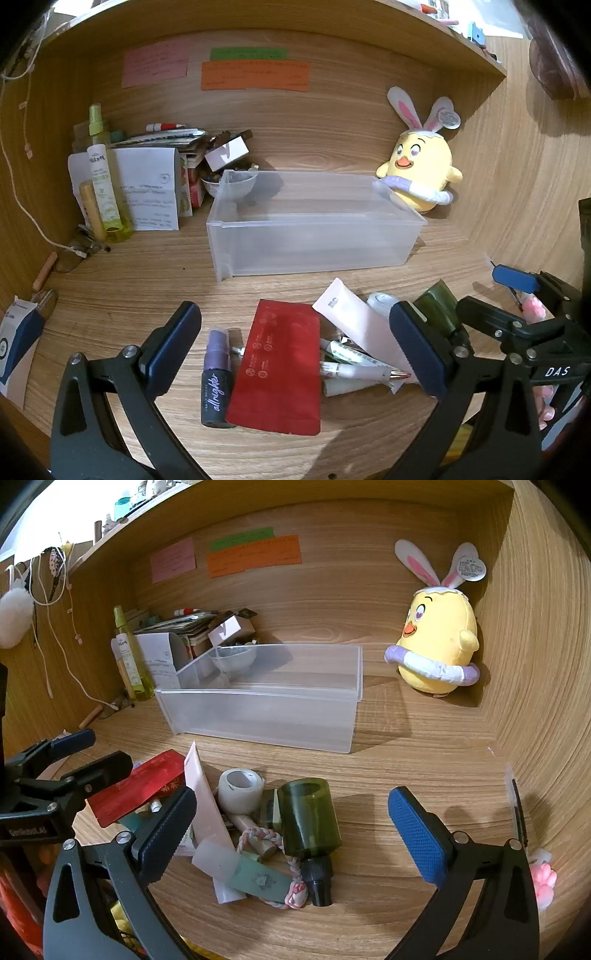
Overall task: Organize objects
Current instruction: 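Reach the left tool to the purple-capped bottle while the right tool reaches the green bottle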
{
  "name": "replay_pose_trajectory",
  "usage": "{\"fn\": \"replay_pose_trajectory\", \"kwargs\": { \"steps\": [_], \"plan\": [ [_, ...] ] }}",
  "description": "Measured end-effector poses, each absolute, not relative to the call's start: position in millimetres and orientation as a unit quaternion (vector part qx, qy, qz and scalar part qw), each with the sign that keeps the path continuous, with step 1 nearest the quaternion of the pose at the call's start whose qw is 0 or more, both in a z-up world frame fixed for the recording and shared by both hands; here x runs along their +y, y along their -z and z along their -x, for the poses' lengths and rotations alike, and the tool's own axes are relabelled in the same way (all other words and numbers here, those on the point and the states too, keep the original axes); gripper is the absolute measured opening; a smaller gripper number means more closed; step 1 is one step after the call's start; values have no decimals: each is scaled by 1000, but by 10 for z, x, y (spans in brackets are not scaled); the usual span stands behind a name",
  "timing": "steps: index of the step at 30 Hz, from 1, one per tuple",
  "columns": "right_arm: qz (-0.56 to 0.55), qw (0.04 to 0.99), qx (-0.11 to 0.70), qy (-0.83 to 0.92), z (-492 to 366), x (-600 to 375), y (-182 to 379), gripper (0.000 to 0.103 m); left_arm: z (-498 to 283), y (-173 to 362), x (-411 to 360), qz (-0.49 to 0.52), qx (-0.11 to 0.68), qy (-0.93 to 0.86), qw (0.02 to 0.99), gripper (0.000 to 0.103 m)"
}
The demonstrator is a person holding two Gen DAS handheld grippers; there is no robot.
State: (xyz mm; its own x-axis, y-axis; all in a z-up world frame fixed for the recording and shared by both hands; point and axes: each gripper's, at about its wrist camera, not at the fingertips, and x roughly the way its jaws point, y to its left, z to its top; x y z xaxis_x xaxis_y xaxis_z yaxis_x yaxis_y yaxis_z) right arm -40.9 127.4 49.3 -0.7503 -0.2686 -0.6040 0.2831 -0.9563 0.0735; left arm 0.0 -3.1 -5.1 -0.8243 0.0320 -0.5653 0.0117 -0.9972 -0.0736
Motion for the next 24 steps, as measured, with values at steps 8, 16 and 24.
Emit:
{"fn": "replay_pose_trajectory", "kwargs": {
  "steps": [8,16,24],
  "plan": [
    [-322,148,10,935,394,1253,-490,103,-20,45,-18,295,-37,-955,8,103],
    [-324,149,10,934,390,1254,-507,103,-24,33,-8,295,-38,-955,10,103],
    [-321,148,12,935,417,1272,-490,103,-34,25,0,294,-38,-955,12,103]
  ]
}}
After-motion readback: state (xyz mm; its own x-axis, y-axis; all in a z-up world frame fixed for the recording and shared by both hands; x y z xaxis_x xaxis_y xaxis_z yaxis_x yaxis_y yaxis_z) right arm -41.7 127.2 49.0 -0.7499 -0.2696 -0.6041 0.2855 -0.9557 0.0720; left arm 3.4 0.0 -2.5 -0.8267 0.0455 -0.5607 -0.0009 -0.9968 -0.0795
